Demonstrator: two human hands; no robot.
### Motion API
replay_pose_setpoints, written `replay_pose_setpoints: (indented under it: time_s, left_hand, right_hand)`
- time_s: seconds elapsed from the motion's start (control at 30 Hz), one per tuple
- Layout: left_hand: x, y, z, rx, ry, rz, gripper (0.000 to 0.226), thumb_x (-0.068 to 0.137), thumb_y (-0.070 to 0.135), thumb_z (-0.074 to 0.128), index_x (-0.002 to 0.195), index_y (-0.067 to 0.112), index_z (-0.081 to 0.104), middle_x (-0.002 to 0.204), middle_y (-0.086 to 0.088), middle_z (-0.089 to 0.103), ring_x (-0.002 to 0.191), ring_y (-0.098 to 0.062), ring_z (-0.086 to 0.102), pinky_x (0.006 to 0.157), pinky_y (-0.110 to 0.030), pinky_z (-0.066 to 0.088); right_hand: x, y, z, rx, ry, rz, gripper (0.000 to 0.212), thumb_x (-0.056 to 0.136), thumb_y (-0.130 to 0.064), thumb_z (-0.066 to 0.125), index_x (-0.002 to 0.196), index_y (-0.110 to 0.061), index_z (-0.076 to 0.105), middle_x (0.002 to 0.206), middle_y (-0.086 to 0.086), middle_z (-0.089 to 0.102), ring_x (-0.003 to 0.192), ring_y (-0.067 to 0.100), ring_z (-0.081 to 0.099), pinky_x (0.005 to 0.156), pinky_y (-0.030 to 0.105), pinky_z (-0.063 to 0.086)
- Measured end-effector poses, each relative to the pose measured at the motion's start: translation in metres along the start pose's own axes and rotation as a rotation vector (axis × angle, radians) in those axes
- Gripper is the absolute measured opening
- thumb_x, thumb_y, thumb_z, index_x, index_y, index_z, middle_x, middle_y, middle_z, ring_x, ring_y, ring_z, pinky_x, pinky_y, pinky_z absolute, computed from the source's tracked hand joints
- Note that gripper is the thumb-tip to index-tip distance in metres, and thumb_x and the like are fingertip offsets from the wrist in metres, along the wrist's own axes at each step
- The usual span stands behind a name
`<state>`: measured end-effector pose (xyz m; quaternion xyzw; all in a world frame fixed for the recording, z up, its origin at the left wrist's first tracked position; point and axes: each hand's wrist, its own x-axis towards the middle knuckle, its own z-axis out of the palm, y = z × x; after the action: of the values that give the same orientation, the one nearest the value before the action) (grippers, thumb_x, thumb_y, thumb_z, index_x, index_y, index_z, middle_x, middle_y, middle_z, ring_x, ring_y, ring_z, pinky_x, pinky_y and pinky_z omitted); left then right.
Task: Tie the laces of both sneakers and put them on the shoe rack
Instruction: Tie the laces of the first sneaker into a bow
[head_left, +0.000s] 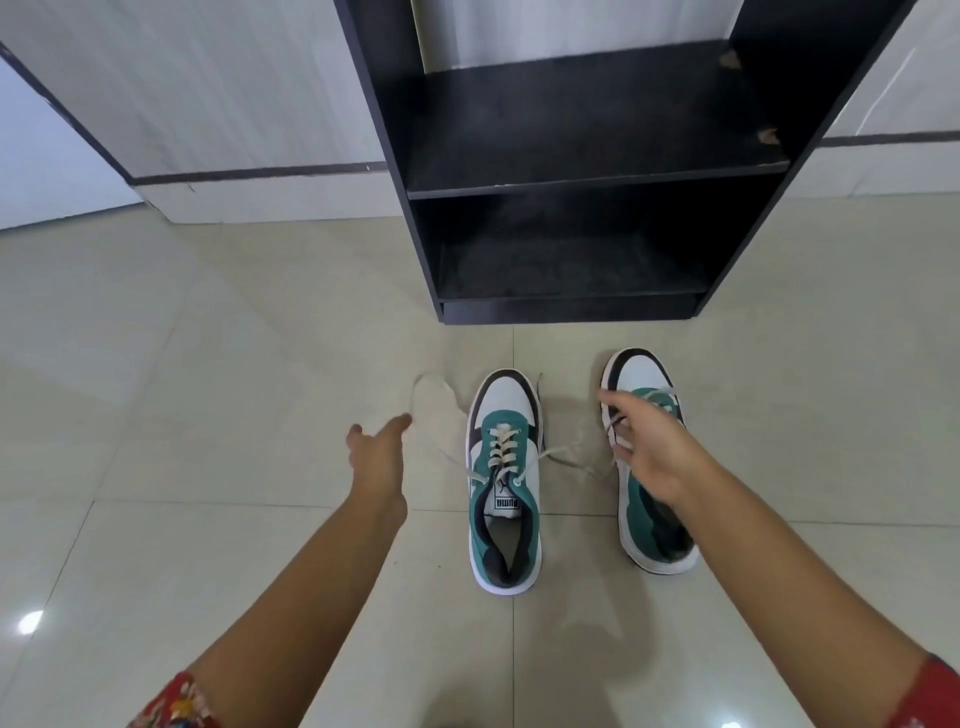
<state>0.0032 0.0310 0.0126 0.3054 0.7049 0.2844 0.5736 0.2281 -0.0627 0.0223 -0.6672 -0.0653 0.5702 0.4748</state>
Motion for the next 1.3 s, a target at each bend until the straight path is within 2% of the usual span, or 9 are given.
replay_pose_setpoints:
  time_s: [0.1, 0.2, 0.27, 0.37, 0.53, 0.7, 0.8, 1.1, 1.3]
  left_hand:
    - [-0.003, -0.024, -0.003, 0.319, -0.136, 0.301, 0.049, 0.09, 0.016, 0.053, 0.137, 0.021, 0.039, 0.143, -0.001, 0.042, 0.128, -0.022, 0.043, 0.098, -0.03, 0.033]
    - [-0.005, -0.04, -0.007, 0.9, -0.372, 0.841, 0.041, 0.089, 0.011, 0.052, 0.127, 0.028, 0.052, 0.13, 0.007, 0.058, 0.118, -0.015, 0.052, 0.099, -0.027, 0.036]
    - [-0.004, -0.043, -0.005, 1.163, -0.408, 0.998, 0.04, 0.089, 0.018, 0.053, 0.127, 0.031, 0.053, 0.127, 0.008, 0.061, 0.117, -0.015, 0.055, 0.104, -0.033, 0.034]
    - [-0.003, -0.039, -0.002, 1.268, -0.348, 0.999, 0.029, 0.09, 0.031, 0.052, 0.118, 0.034, 0.057, 0.114, 0.012, 0.067, 0.113, -0.013, 0.056, 0.112, -0.04, 0.024]
    - [-0.005, -0.032, -0.001, 1.307, -0.284, 1.051, 0.02, 0.09, 0.033, 0.05, 0.099, 0.032, 0.068, 0.097, 0.01, 0.068, 0.101, -0.014, 0.059, 0.113, -0.042, 0.013]
    - [-0.004, -0.029, 0.0, 1.35, -0.173, 1.105, 0.016, 0.077, 0.025, 0.055, 0.07, 0.029, 0.068, 0.079, 0.008, 0.067, 0.08, -0.016, 0.062, 0.113, -0.044, 0.016]
    - [0.001, -0.026, -0.006, 1.277, -0.091, 0.979, 0.012, 0.071, 0.025, 0.057, 0.063, 0.023, 0.065, 0.068, 0.012, 0.057, 0.07, -0.012, 0.059, 0.112, -0.044, 0.019]
    - [0.011, -0.044, -0.014, 1.149, -0.103, 0.715, 0.012, 0.071, 0.025, 0.061, 0.061, 0.018, 0.063, 0.068, 0.008, 0.06, 0.067, -0.01, 0.056, 0.112, -0.041, 0.02]
    - [0.015, -0.045, -0.014, 1.208, -0.091, 0.777, 0.012, 0.072, 0.025, 0.059, 0.06, 0.022, 0.06, 0.067, 0.008, 0.057, 0.071, -0.014, 0.052, 0.114, -0.047, 0.014]
  right_hand:
    - [-0.006, 0.02, 0.01, -0.181, 0.151, -0.186, 0.073, 0.09, -0.021, 0.056, 0.149, -0.02, 0.013, 0.156, 0.004, 0.023, 0.141, 0.022, 0.026, 0.114, 0.038, 0.025]
    - [-0.009, 0.032, 0.022, -0.64, 0.022, -0.528, 0.051, 0.093, -0.013, 0.048, 0.142, -0.021, 0.036, 0.144, 0.001, 0.043, 0.133, 0.018, 0.038, 0.11, 0.033, 0.031]
    - [-0.005, 0.045, 0.03, -1.051, -0.103, -0.602, 0.046, 0.094, -0.016, 0.044, 0.14, -0.02, 0.04, 0.136, -0.001, 0.054, 0.129, 0.019, 0.041, 0.107, 0.035, 0.034]
    - [0.001, 0.056, 0.036, -1.47, -0.08, -0.635, 0.042, 0.093, -0.029, 0.043, 0.134, -0.021, 0.046, 0.127, 0.0, 0.061, 0.122, 0.023, 0.047, 0.104, 0.038, 0.032]
    - [-0.001, 0.053, 0.036, -1.492, -0.004, -0.715, 0.024, 0.089, -0.041, 0.052, 0.099, -0.024, 0.066, 0.101, -0.004, 0.07, 0.104, 0.02, 0.055, 0.1, 0.038, 0.03]
    - [-0.001, 0.051, 0.038, -1.461, 0.0, -0.723, 0.014, 0.082, -0.03, 0.055, 0.073, -0.02, 0.056, 0.076, -0.003, 0.061, 0.084, 0.021, 0.054, 0.08, 0.033, 0.033]
    - [0.0, 0.047, 0.029, -1.412, 0.033, -0.659, 0.032, 0.081, -0.035, 0.058, 0.06, -0.021, 0.038, 0.064, -0.003, 0.05, 0.071, 0.022, 0.049, 0.067, 0.03, 0.029]
    - [-0.006, 0.046, 0.024, -1.525, 0.086, -0.516, 0.027, 0.084, -0.034, 0.052, 0.07, -0.013, 0.042, 0.073, 0.004, 0.048, 0.071, 0.025, 0.042, 0.067, 0.031, 0.029]
    - [-0.002, 0.051, 0.024, -1.548, 0.103, -0.514, 0.017, 0.084, -0.026, 0.05, 0.074, -0.013, 0.047, 0.077, 0.005, 0.05, 0.077, 0.024, 0.044, 0.074, 0.034, 0.034]
